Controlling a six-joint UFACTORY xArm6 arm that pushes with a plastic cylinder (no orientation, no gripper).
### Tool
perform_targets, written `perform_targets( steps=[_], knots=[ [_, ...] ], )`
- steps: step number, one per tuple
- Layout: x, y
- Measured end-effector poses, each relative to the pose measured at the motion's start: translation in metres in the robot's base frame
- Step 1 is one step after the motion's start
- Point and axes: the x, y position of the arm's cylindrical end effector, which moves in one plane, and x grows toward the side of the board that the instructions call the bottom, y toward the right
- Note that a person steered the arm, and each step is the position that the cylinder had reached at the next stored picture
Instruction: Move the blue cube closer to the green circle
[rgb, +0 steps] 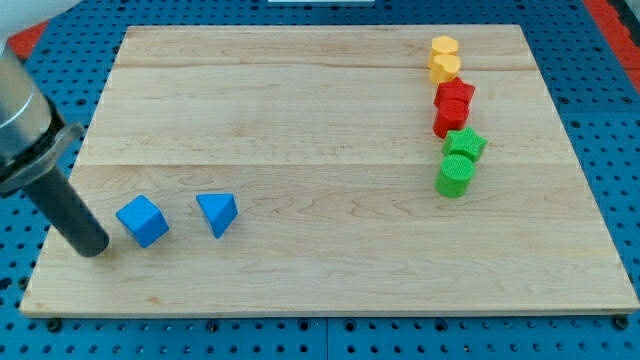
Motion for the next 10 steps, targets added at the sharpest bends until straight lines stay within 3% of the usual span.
perform_targets(
  steps=[1,2,3,5,7,9,10],
  knots=[
    [-0.018,0.026],
    [-0.018,0.141],
    [-0.018,0.185],
    [0.016,0.139],
    [0.017,0.264],
    [0.009,0.283],
    [0.007,0.266]
  ],
)
